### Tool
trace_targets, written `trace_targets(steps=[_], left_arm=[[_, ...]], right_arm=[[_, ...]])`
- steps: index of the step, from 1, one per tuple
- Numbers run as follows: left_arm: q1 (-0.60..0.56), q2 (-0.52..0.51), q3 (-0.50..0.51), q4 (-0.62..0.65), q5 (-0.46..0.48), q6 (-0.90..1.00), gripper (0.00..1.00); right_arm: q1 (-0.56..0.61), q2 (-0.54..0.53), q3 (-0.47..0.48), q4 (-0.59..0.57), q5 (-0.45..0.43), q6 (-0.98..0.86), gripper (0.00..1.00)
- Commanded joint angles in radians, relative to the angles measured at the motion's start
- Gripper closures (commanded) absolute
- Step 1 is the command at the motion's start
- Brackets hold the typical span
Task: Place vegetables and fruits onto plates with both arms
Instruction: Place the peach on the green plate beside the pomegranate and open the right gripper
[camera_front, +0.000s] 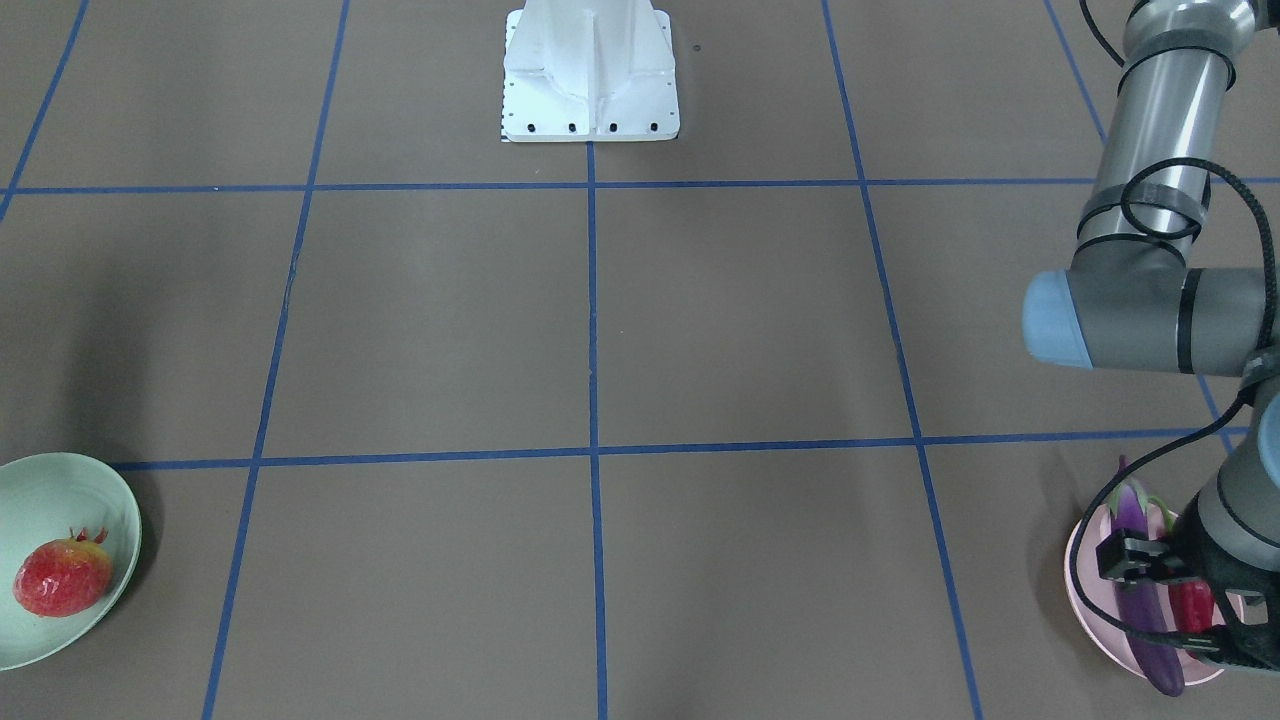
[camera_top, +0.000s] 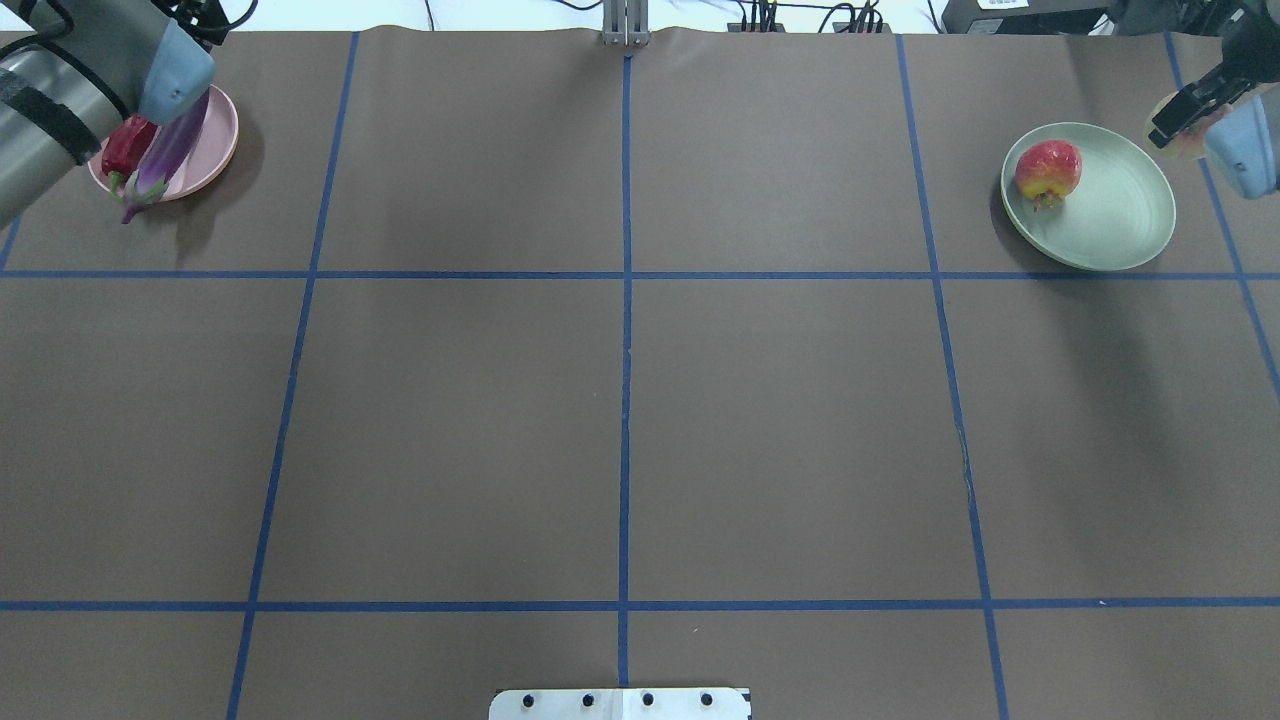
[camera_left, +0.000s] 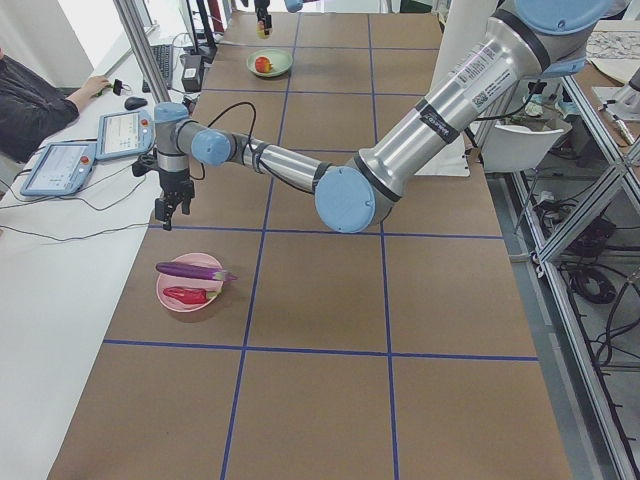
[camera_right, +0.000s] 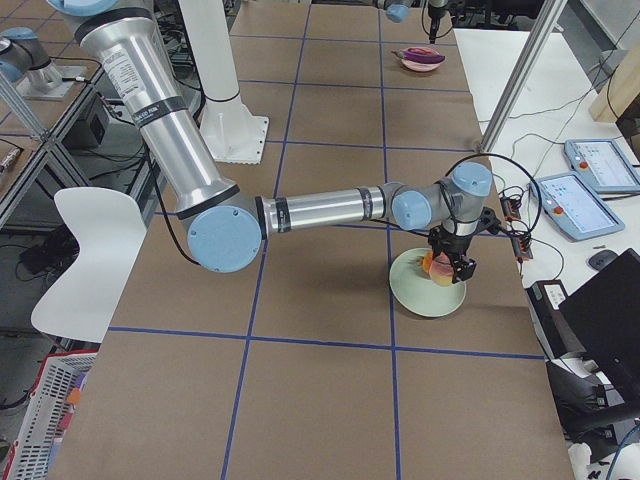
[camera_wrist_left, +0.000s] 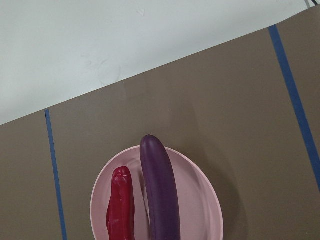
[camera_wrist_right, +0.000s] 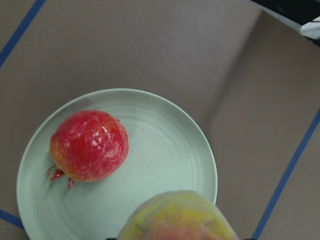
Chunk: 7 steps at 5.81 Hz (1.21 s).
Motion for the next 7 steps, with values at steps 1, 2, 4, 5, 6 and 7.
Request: trace_targets(steps=[1,2,4,5,6,7], left_arm=[[0.0,0.003,-0.006,0.0,0.002,-0.006,0.0],[0.0,0.003,-0.006,0.0,0.002,-0.012,0.0],[0.0,0.003,-0.006,0.0,0.002,-0.012,0.0],[0.0,0.003,-0.006,0.0,0.002,-0.012,0.0],[0.0,0.003,-0.006,0.0,0.002,-0.012,0.0],[-0.001,0.003,-0.006,0.0,0.002,-0.012,0.0]], right_arm=[[-0.048,-0.002,-0.043,0.005,-0.004,0.002,1.0],[-0.061,0.0,-0.052,0.005,-0.006,0.002,1.0],[-0.075,0.003,-0.072,0.006,-0.004,0.002,0.5],[-0.075,0.003,-0.072,0.006,0.002,0.002,0.0],[-0.066,0.009,-0.069,0.012,0.007,0.01,0.0],[-0.034,0.018,-0.048,0.005,0.039,0.024,0.0]])
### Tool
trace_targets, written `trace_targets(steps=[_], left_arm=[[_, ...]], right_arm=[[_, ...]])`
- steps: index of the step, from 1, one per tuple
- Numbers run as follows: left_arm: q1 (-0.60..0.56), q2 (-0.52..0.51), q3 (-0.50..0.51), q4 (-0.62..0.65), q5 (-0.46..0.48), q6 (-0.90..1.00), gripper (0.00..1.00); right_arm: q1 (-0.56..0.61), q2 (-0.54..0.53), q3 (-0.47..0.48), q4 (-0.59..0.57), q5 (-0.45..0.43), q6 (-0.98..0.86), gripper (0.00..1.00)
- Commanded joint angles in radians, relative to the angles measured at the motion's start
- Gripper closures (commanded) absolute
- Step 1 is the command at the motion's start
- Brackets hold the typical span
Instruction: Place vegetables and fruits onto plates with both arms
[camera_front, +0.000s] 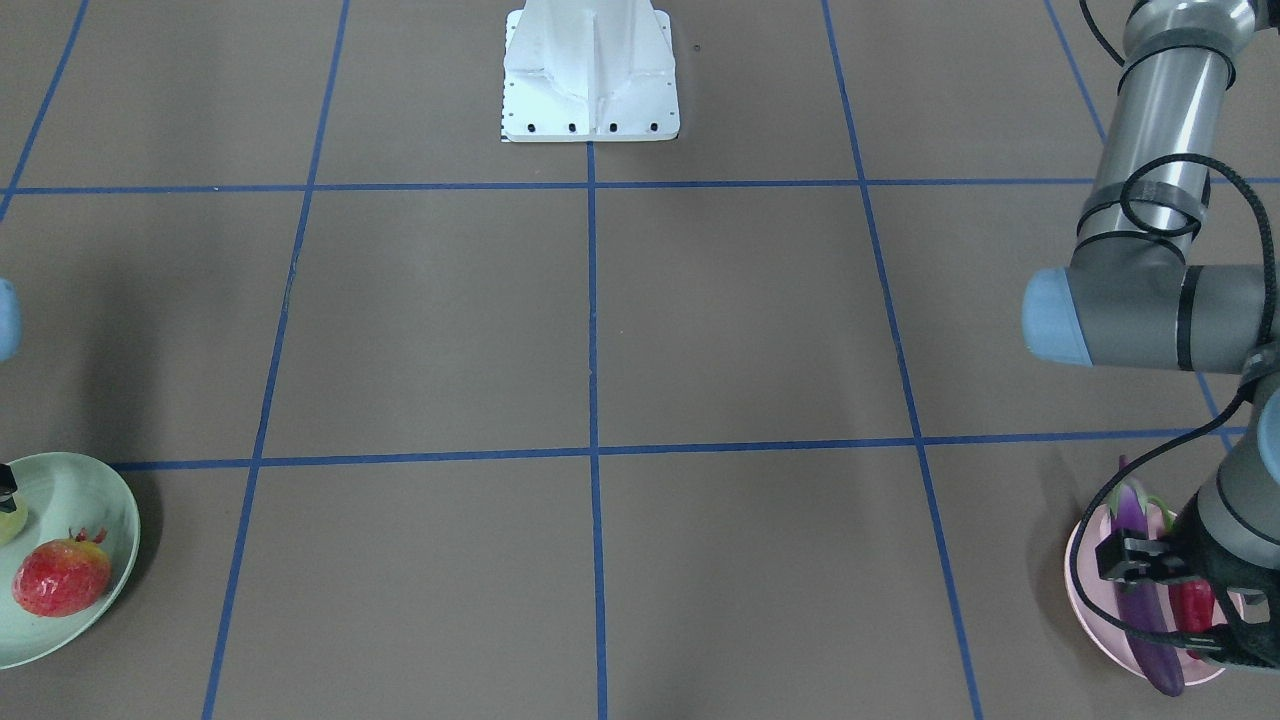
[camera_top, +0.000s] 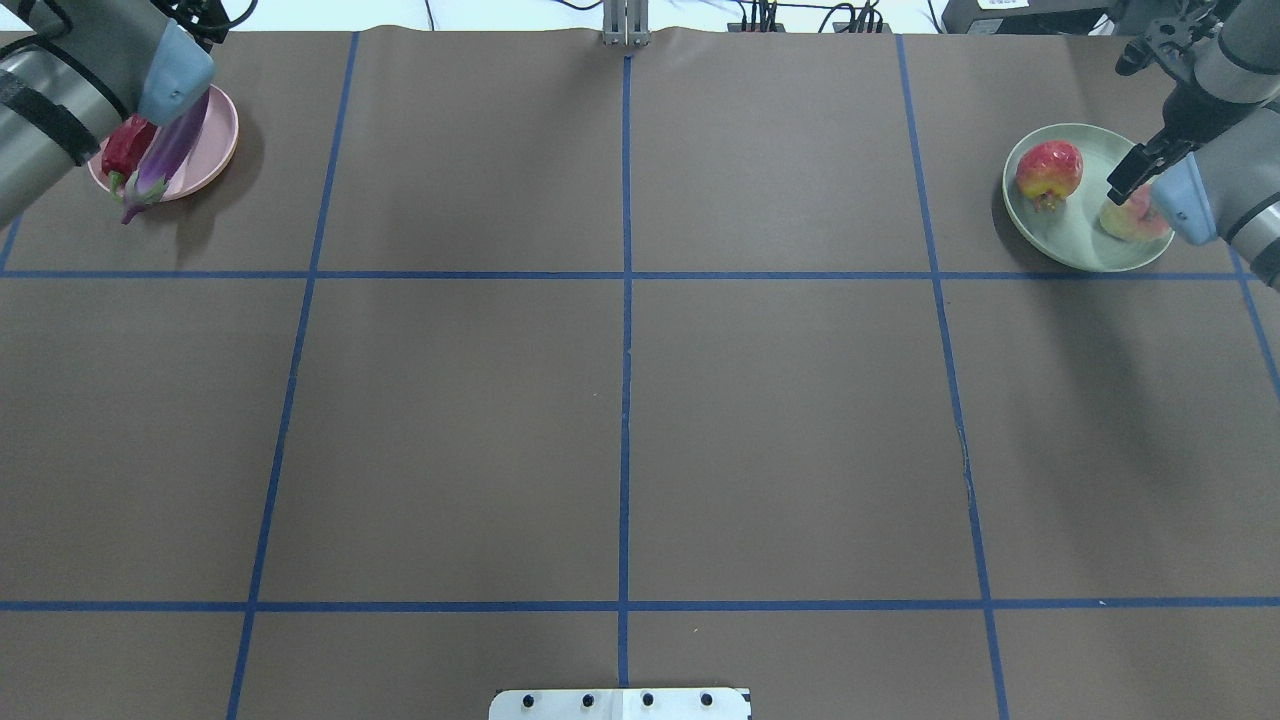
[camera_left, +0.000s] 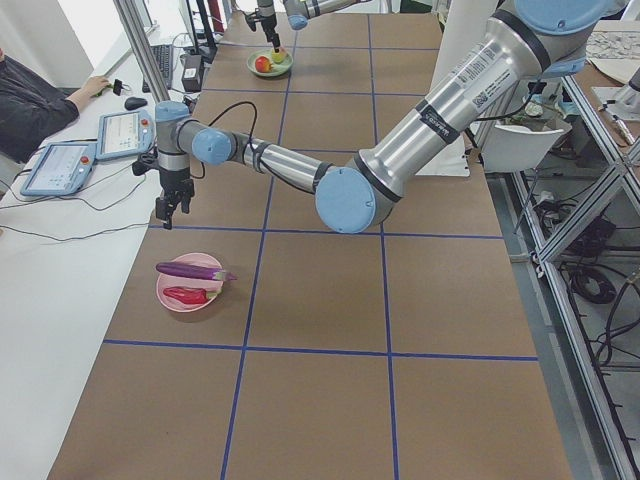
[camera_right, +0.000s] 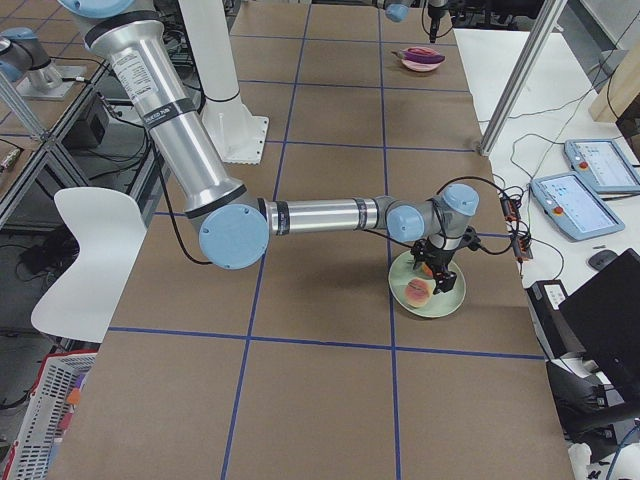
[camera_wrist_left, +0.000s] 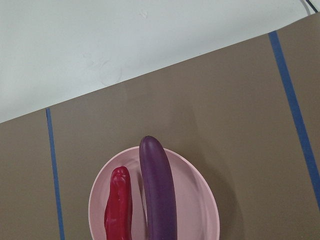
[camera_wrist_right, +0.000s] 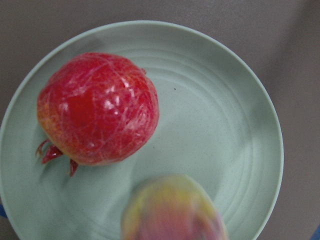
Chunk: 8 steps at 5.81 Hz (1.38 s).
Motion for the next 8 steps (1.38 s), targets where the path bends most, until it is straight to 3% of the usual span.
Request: trace_targets(steps=[1,3,4,5,6,8], left_arm=[[-0.001,0.001,0.0,0.0,-0.002,0.002,0.0],[-0.059,0.015,-0.026,0.001,-0.117,0.073,0.0],[-0.116,0.078,-0.078,0.012,-0.189,0.168,0.0],[-0.18,0.125,-0.121,0.047,-0.284,0.29,0.0],[-0.232,0.206,-0.158,0.055,-0.351,0.434,0.0],[-0.379,0.306,-0.163,0.064,-0.437,0.636,0.0]], right_arm=[[0.072,0.008,0.065,-0.057,0.105,0.013,0.0],[0.149,0.008,0.321,-0.367,0.12,0.01,0.0],[0.186,-0.009,0.44,-0.518,0.134,0.008,0.0],[0.227,-0.078,0.551,-0.566,0.14,-0.007,0.0],[0.266,-0.136,0.596,-0.567,0.157,-0.013,0.0],[0.373,-0.279,0.613,-0.57,0.221,-0.229,0.0]])
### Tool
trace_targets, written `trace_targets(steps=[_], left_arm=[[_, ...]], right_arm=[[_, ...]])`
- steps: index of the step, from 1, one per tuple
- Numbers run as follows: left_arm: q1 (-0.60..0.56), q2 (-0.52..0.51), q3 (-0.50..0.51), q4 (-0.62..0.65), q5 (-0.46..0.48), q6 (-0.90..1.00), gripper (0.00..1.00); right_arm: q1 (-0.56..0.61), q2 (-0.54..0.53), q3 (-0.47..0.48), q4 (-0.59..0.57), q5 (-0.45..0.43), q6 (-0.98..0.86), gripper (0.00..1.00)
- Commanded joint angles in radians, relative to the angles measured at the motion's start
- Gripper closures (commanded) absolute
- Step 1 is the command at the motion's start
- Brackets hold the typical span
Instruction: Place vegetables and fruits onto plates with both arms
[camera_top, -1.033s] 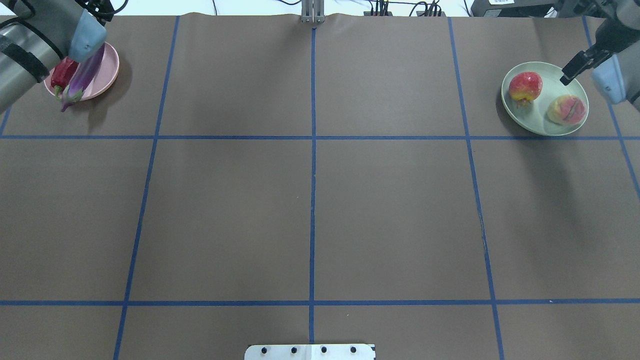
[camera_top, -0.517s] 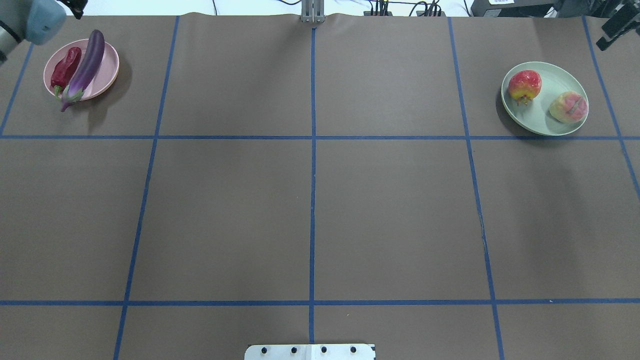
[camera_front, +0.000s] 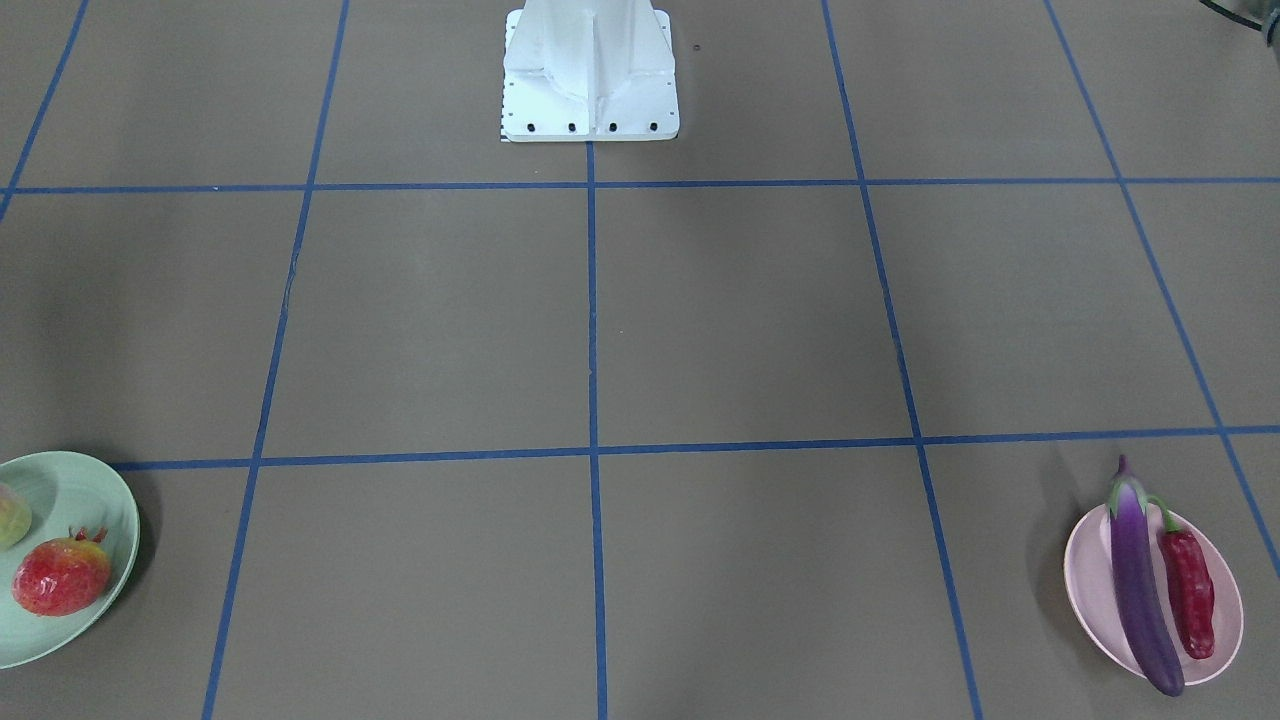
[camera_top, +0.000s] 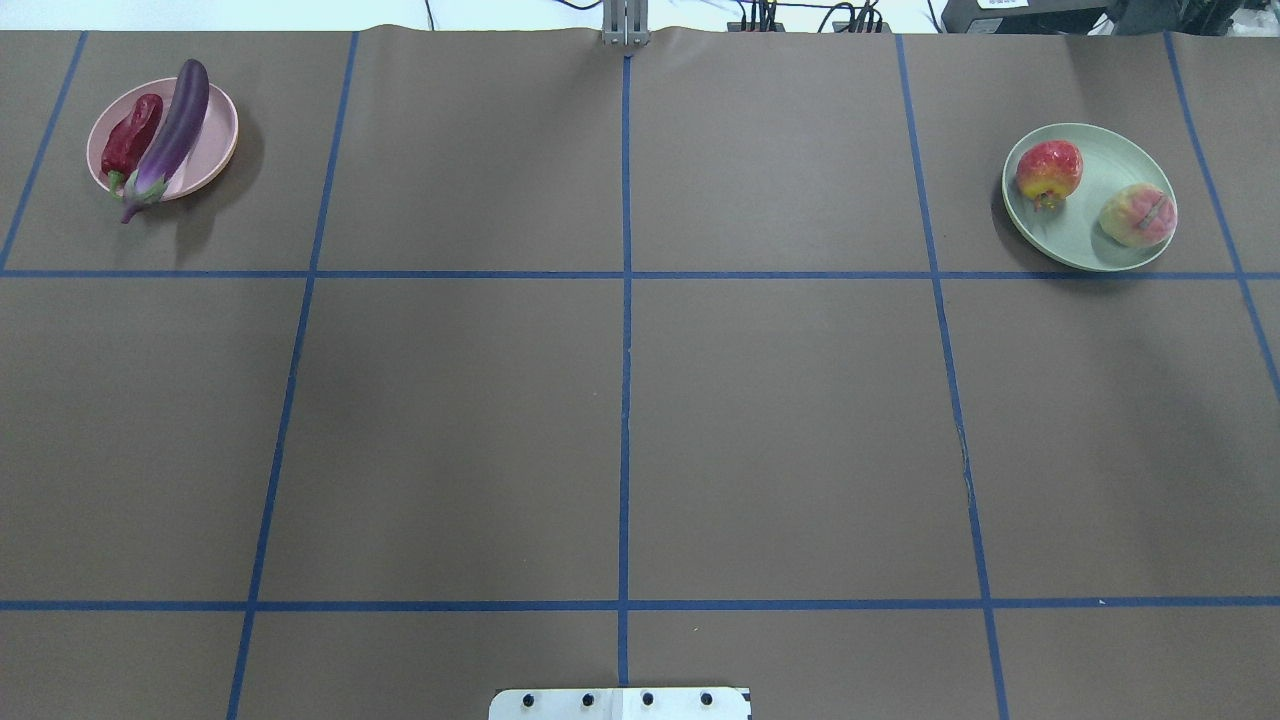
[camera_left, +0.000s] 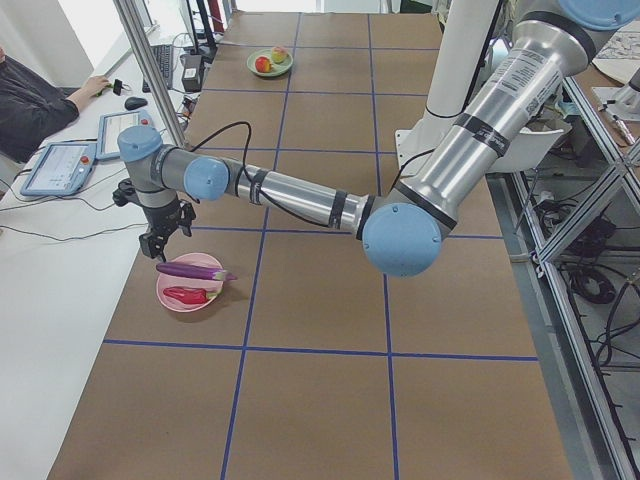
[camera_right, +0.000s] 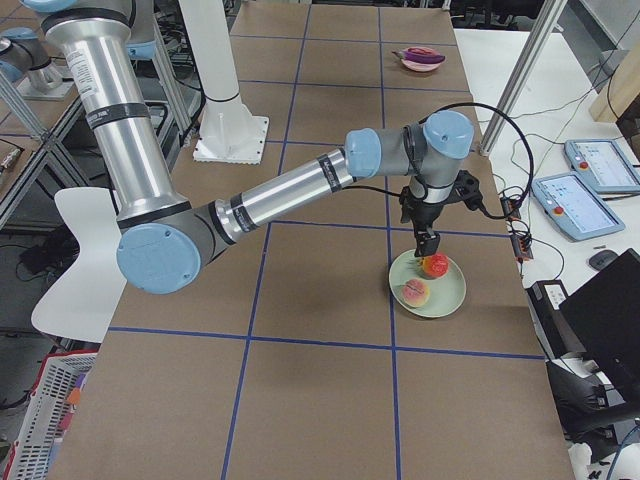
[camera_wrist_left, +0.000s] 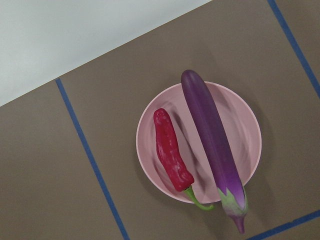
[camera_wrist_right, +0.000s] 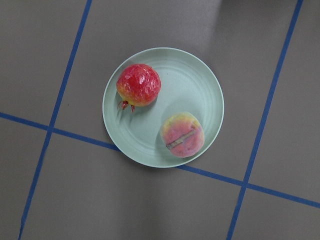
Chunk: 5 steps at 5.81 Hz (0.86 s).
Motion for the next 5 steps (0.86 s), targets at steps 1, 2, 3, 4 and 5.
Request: trace_targets(steps=[1,2,3,4,5], left_arm=[[-0.099,0.186,-0.087,-0.005,-0.068,0.093,0.0],[-0.105,0.306,-0.185,-0.028,-0.065,0.089,0.0],[-0.147,0.409,-0.234,-0.082,-0.066,0.103,0.0],[-0.147,0.527,-0.236,-0.205,-0.06,0.101,0.0],[-0.147,0.558,-0.225,-0.283,-0.063,0.088,0.0]], right_arm=[[0.087,-0.189,0.061,0.011,0.08,-0.098,0.0],[0.098,-0.28,0.072,0.104,0.084,-0.1,0.0],[0.104,-0.386,0.066,0.22,0.075,-0.091,0.0],[0.104,-0.405,0.016,0.258,0.041,-0.087,0.0],[0.104,-0.399,-0.035,0.258,0.036,-0.084,0.0]])
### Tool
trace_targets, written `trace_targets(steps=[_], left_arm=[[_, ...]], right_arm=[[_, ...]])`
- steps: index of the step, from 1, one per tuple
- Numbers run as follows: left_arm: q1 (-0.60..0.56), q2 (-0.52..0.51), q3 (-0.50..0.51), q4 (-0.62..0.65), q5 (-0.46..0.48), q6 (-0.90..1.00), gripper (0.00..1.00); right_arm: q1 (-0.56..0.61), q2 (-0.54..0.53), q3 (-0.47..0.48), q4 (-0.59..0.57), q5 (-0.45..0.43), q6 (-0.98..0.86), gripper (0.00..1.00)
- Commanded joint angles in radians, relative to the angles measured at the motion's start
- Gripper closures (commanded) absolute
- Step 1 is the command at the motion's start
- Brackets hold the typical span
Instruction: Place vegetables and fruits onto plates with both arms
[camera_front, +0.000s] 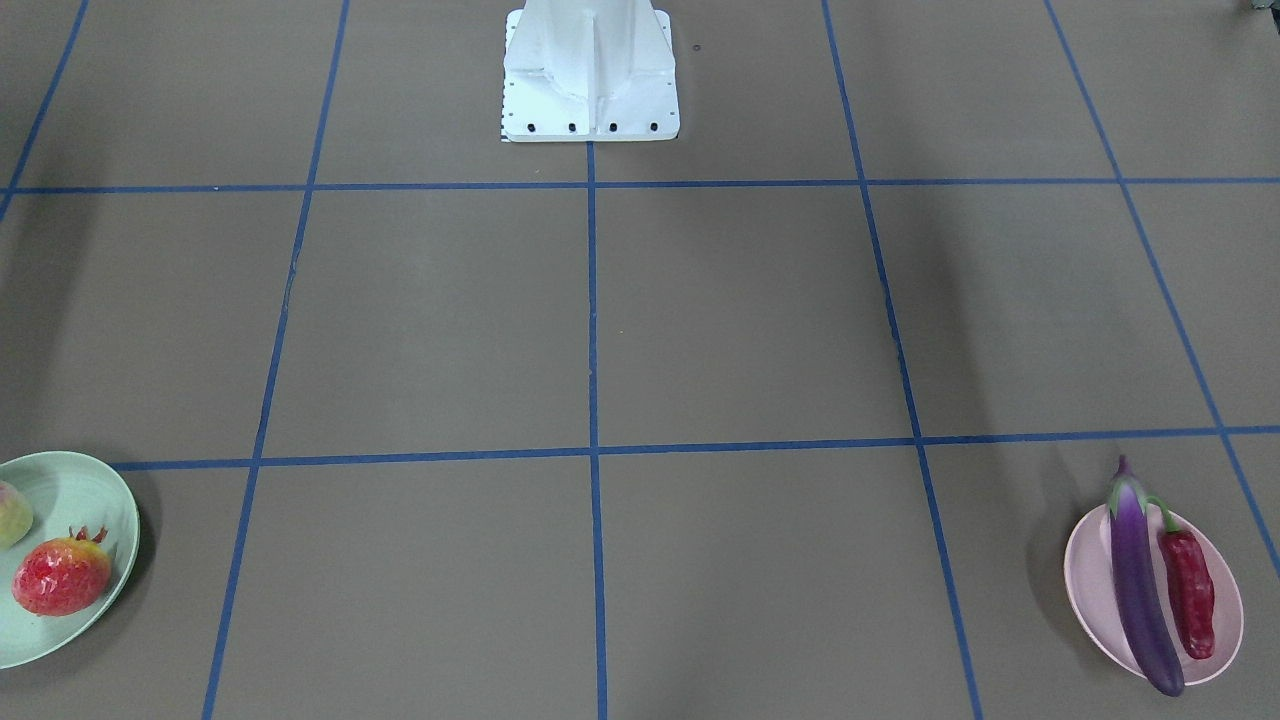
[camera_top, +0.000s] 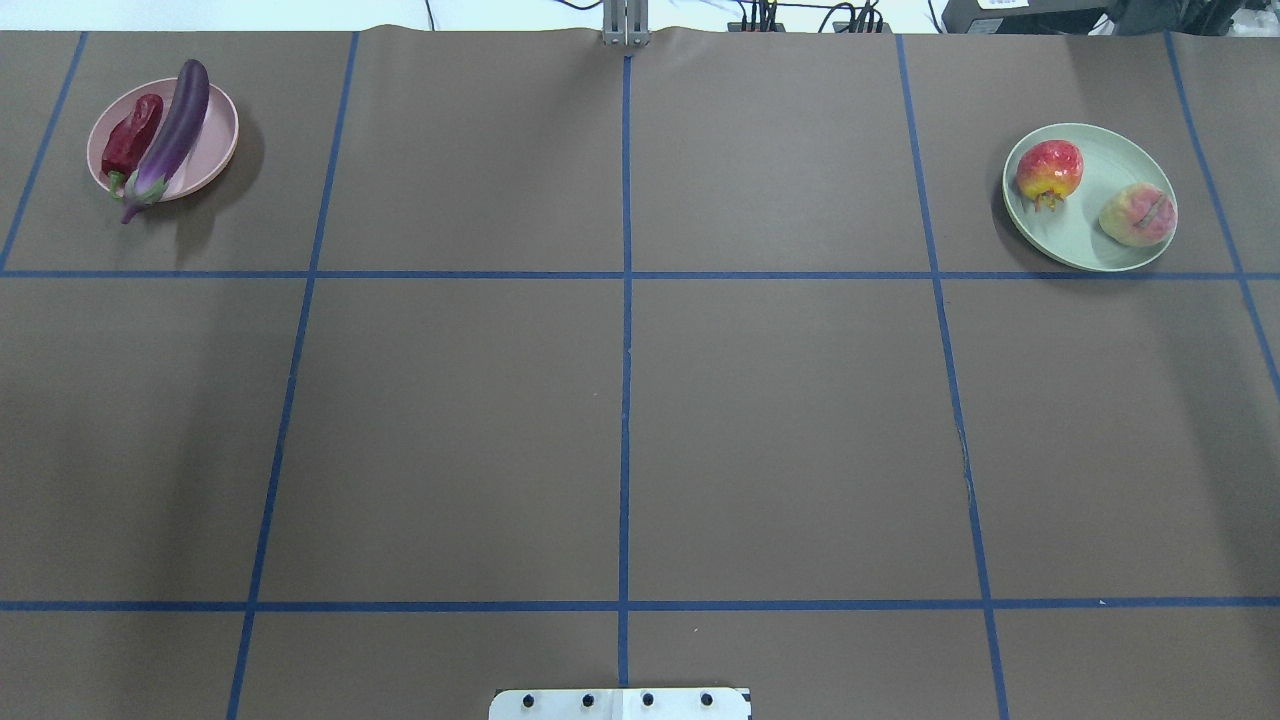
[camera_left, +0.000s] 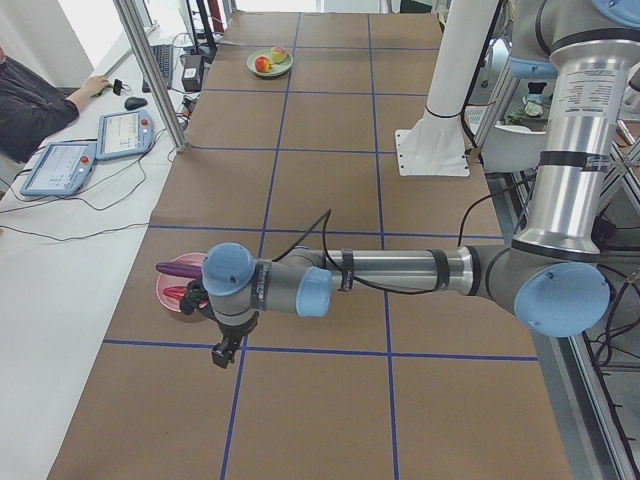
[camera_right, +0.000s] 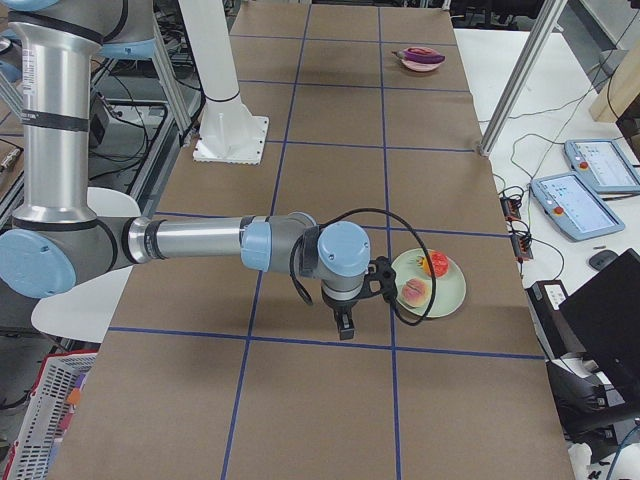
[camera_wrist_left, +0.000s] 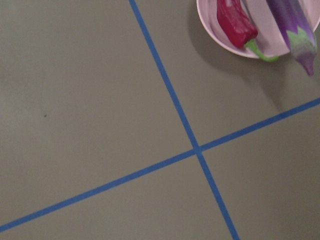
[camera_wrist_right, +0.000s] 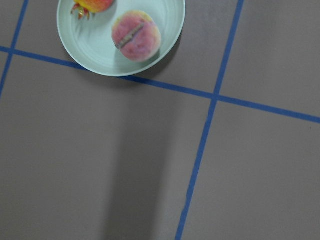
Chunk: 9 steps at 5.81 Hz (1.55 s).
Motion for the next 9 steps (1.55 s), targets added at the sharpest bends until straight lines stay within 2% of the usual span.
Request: trace_targets(steps=[1,2,4,5,9], left_arm=[[-0.003,0.056,-0.009,0.006,0.002,-0.01,0.0],[-0.007,0.064,-0.079,0.085,0.002,-0.01,0.0],[-0.006,0.122,-0.299,0.325,0.007,-0.042,0.0],[-0.003,0.175,-0.356,0.329,0.008,-0.045,0.0],[0.0,0.181,-0.354,0.329,0.042,-0.094,0.0]], right_arm=[[0.001,-0.005,-0.055,0.016,-0.007,0.005,0.0],[0.001,-0.003,-0.055,0.012,-0.005,0.005,0.0],[0.001,-0.005,-0.057,0.009,-0.002,0.005,0.0],[-0.001,-0.003,-0.072,0.009,-0.001,0.006,0.0],[-0.011,-0.002,-0.109,0.018,-0.011,0.011,0.0]])
